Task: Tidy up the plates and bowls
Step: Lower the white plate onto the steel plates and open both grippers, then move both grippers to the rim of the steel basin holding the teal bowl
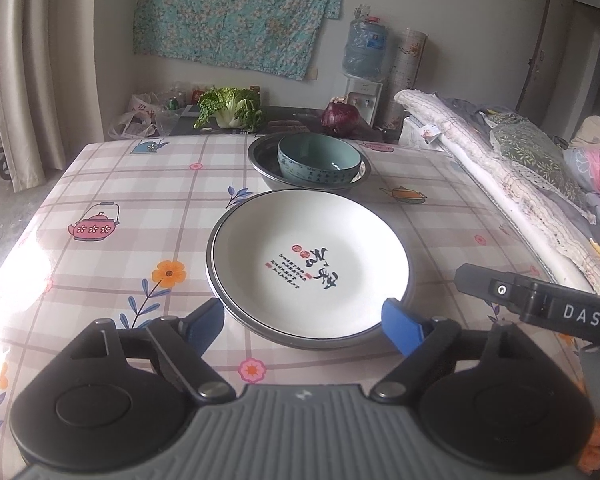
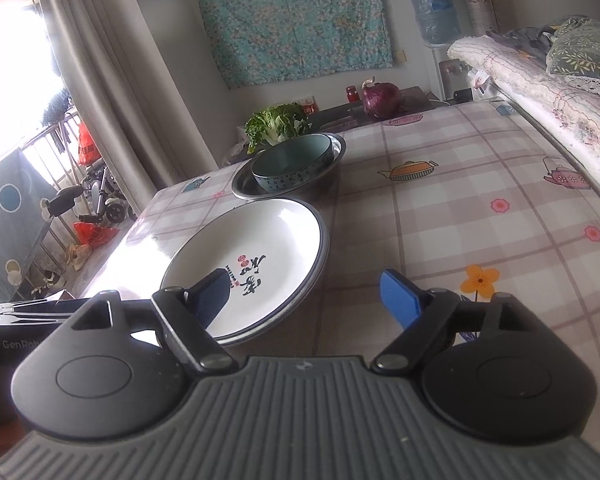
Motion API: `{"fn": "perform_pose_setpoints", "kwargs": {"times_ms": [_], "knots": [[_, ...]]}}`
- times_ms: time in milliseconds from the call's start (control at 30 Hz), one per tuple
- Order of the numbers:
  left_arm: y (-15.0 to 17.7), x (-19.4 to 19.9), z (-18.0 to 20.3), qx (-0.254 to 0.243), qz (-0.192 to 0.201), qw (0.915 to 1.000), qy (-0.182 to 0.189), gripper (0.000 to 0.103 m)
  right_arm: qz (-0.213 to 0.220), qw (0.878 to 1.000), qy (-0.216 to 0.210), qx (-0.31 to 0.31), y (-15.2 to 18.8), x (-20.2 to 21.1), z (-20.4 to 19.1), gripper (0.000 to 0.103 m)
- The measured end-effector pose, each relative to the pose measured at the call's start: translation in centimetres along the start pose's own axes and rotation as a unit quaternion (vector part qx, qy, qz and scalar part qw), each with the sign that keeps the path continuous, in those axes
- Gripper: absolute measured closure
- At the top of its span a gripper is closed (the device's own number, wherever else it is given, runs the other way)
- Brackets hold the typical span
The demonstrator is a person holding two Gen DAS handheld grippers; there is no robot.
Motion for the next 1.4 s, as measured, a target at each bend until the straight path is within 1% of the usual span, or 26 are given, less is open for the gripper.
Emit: {"fn": "perform_pose_setpoints", "kwargs": {"times_ms": [200,333,500,633,933,1400], "knots": [[0.0,0.7,0.7,-0.003,0.003,1.0,-0.004,0.013,0.006,1.0,-0.002,0.005,-0.1,1.4,-0.1,0.02],[-0.4,1.2,0.9,-0.006,0.006,0.9999,-0.015,0.01,0.013,1.0,-0.004,0.004,-0.3,2.6,0.2,0.02],[-0.9,1.4,0.6,-0.003,0.013,0.9995,-0.028,0.009,0.011,1.0,-0.006,0.005,-0.4,3.2,0.5,0.02],[-1.1,1.1,0.3,0.003,0.01,0.9994,-0.033,0.008,0.009,1.0,-0.004,0.01,-0.6,3.3,0.3,0.02],[-1.5,0.4,-0.6,0.004,0.007,0.9992,-0.04,0.008,0.004,1.0,-0.002,0.016,-0.8,2.7,-0.1,0.02],[-2.3,-1.5,-2.2,0.007,0.0,0.9987,-0.051,0.008,-0.01,0.999,-0.005,0.03,-1.5,0.1,-1.1,0.02]]}}
Point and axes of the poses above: each gripper's, at about its wrist camera, not at the fingertips, and x roughly against the way its jaws point, z to its right, y to its underside, the point moved 10 cm from there along -x, roughly the way its jaws point, and after that the axes turned 3 degrees about z, right-handed, at the moved point
